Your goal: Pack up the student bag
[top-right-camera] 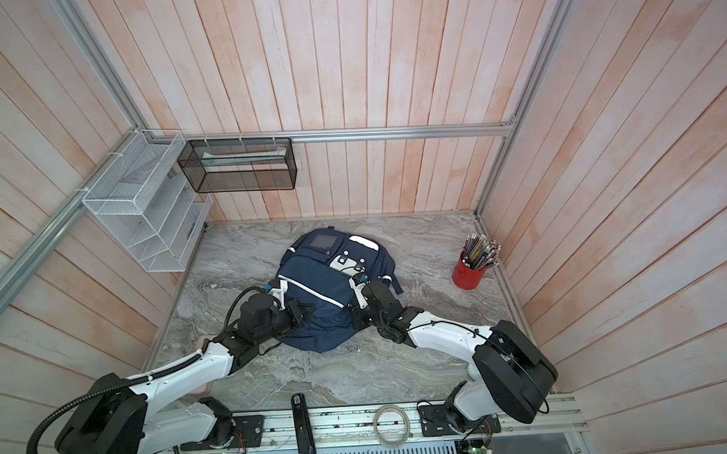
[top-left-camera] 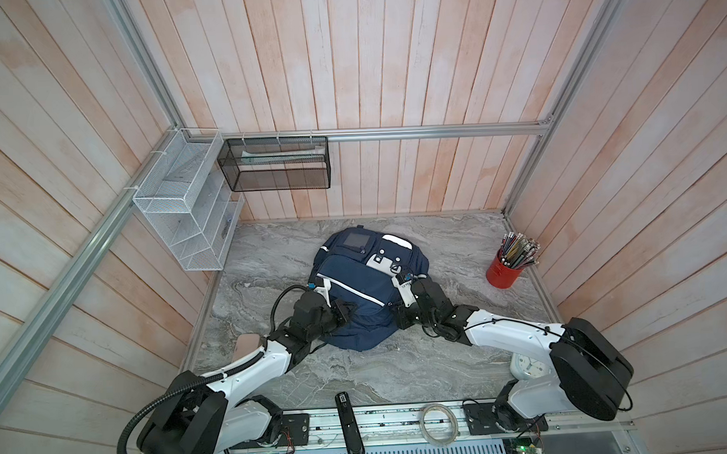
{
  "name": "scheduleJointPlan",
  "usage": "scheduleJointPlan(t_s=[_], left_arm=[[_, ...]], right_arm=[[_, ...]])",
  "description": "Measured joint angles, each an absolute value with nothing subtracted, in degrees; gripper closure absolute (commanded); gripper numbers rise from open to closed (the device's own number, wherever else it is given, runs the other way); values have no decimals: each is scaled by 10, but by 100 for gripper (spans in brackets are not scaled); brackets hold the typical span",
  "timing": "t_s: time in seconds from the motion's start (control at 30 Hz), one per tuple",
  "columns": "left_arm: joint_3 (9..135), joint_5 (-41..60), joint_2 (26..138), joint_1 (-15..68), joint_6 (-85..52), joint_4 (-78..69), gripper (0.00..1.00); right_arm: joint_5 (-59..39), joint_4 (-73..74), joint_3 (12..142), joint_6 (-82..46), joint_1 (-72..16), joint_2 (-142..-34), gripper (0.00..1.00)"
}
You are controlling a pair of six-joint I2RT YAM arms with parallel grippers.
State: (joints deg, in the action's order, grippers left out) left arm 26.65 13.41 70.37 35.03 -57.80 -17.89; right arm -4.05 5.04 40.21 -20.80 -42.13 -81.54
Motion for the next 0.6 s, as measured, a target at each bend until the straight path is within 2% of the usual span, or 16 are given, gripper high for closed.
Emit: scheduleJointPlan(t_s=[0.07,0.1,0.17,0.23,0.33,0.47,0.6], left_arm=[[268,111,725,389,-589,-206,97],[270,102,735,405,-594,-217,93],[278,100,759,434,-600,-239,78],[285,119,775,451,-595,-249,58],[300,148,786,463,-587,-248,40],[325,153,767,463,-553,-225,28],[346,105,689,462,-472,-145,17]], right_arm=[[-40,32,403,-205,-401,-810,100],[-39,24,402,-203,-395,-806,95],[-18,9,397,-199,-383,-786,76],[25,2,388,-199,-365,-763,62],[83,0,379,-197,-340,-728,51],[133,1,378,-196,-338,-694,43],[180,41,344,-185,-327,-655,15]])
